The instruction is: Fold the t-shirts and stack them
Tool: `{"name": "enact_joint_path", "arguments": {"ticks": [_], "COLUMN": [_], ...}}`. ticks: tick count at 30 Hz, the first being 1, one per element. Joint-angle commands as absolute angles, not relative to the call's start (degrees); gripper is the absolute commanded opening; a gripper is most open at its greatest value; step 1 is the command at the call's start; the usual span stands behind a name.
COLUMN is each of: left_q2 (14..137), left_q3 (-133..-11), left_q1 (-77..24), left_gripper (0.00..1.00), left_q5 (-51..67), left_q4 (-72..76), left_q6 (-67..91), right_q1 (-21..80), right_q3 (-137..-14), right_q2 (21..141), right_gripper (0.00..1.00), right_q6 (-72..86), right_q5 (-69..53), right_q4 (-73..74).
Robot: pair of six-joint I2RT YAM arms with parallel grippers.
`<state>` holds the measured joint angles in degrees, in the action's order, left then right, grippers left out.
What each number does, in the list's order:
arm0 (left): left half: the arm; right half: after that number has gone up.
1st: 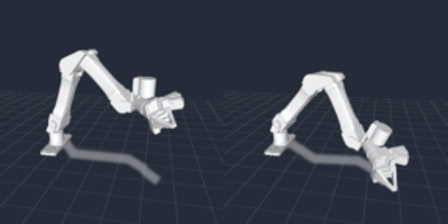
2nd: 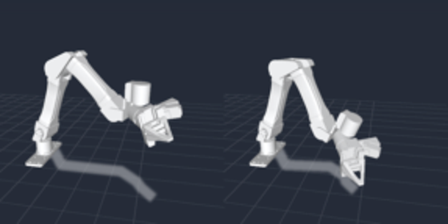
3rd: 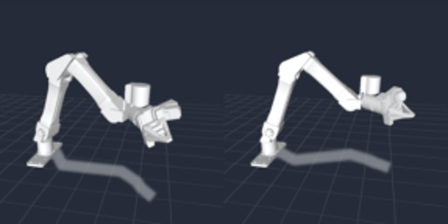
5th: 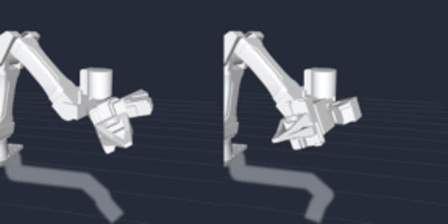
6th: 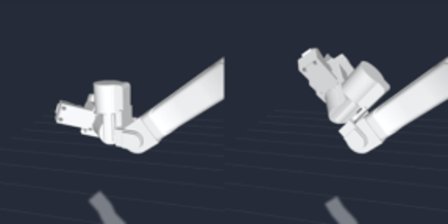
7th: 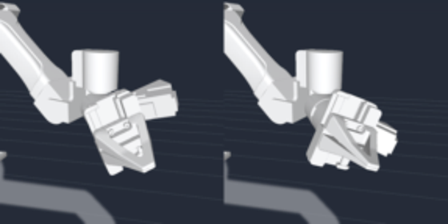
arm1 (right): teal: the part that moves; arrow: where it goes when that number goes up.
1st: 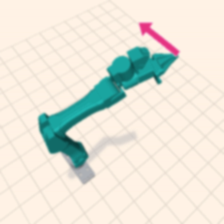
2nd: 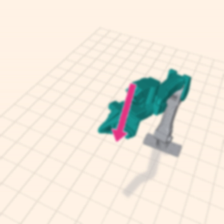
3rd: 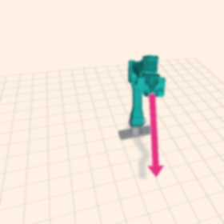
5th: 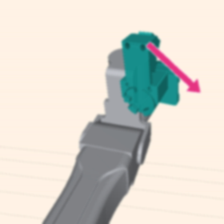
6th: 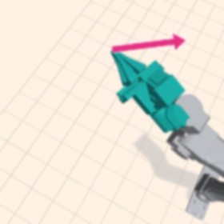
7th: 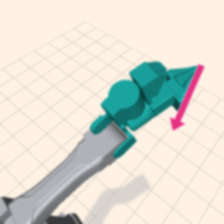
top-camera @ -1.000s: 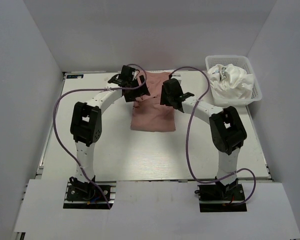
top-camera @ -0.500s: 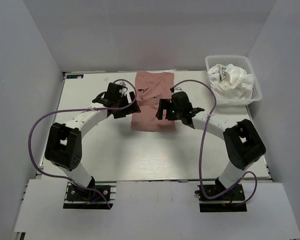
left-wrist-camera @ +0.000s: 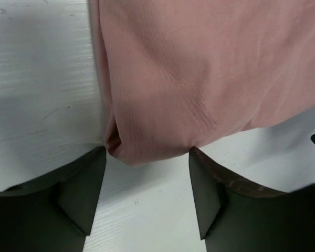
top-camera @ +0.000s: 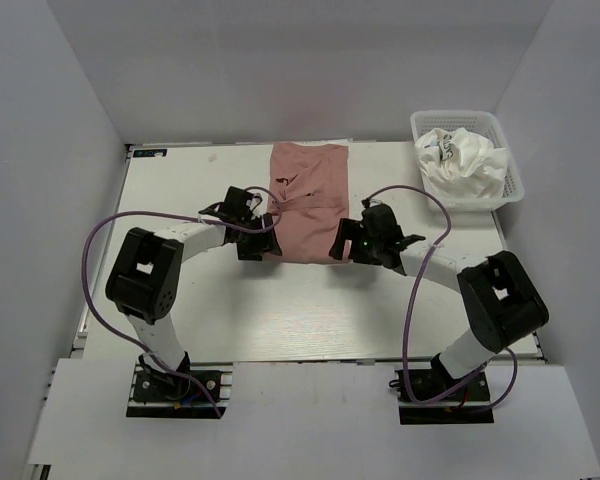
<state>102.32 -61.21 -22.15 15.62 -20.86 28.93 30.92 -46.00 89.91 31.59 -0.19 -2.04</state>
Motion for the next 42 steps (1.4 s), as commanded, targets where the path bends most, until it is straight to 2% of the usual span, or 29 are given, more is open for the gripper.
{"name": "enact_joint_path", "arguments": {"ticks": [1, 7, 8, 12, 14, 16, 17, 18, 20, 27, 35, 42], "left_q2": [104.1, 107.0, 107.1, 108.5, 109.6, 109.6, 109.6, 109.6, 109.1, 94.9, 72.3, 68.0], "left_q3": [-59.8, -59.8, -59.8, -60.3, -60.3, -60.3, -60.3, -60.3, -59.8, -54.4, -50.9, -57.8], "left_q1": [-21.5, -21.5, -21.5, -21.5, -21.5, -21.5, -21.5, -21.5, -21.5, -23.2, -24.3, -24.9], "left_gripper": [0.70, 0.59, 0.53, 0.39, 0.35, 0.21, 0.13, 0.00, 0.00, 0.00, 0.00, 0.00], "left_q5": [14.7, 14.9, 14.9, 17.3, 18.5, 19.1, 19.1, 19.6, 19.6, 17.7, 17.6, 14.8], "left_q4": [-20.0, -20.0, -20.6, -19.9, -19.2, -19.2, -19.2, -19.2, -19.2, -24.1, -30.8, -31.9], "left_q6": [28.5, 29.3, 29.3, 28.7, 28.7, 28.2, 28.2, 28.2, 28.2, 28.2, 31.8, 32.4], "right_q1": [30.2, 30.1, 30.1, 30.0, 30.0, 30.1, 30.1, 30.1, 30.3, 31.2, 34.3, 34.5], "right_q3": [-44.8, -45.3, -45.3, -46.5, -47.7, -48.0, -47.0, -46.8, -46.4, -44.9, -44.9, -51.2], "right_q2": [91.1, 94.4, 95.0, 97.1, 98.4, 98.7, 98.2, 97.8, 96.8, 86.4, 65.0, 63.4], "right_gripper": [0.91, 0.91, 0.89, 0.81, 0.65, 0.46, 0.26, 0.16, 0.00, 0.00, 0.00, 0.00], "right_q6": [33.7, 33.7, 33.8, 33.7, 33.7, 33.8, 34.3, 34.5, 34.5, 29.9, 27.9, 27.2], "right_q5": [-4.3, -7.6, -7.7, -6.2, -6.1, -6.5, -6.5, -7.3, -7.3, -7.5, -11.2, -9.1], "right_q4": [-5.8, -6.4, -6.4, -5.2, -4.1, -3.8, -4.0, -5.3, -4.8, 6.5, 21.3, 22.3]}}
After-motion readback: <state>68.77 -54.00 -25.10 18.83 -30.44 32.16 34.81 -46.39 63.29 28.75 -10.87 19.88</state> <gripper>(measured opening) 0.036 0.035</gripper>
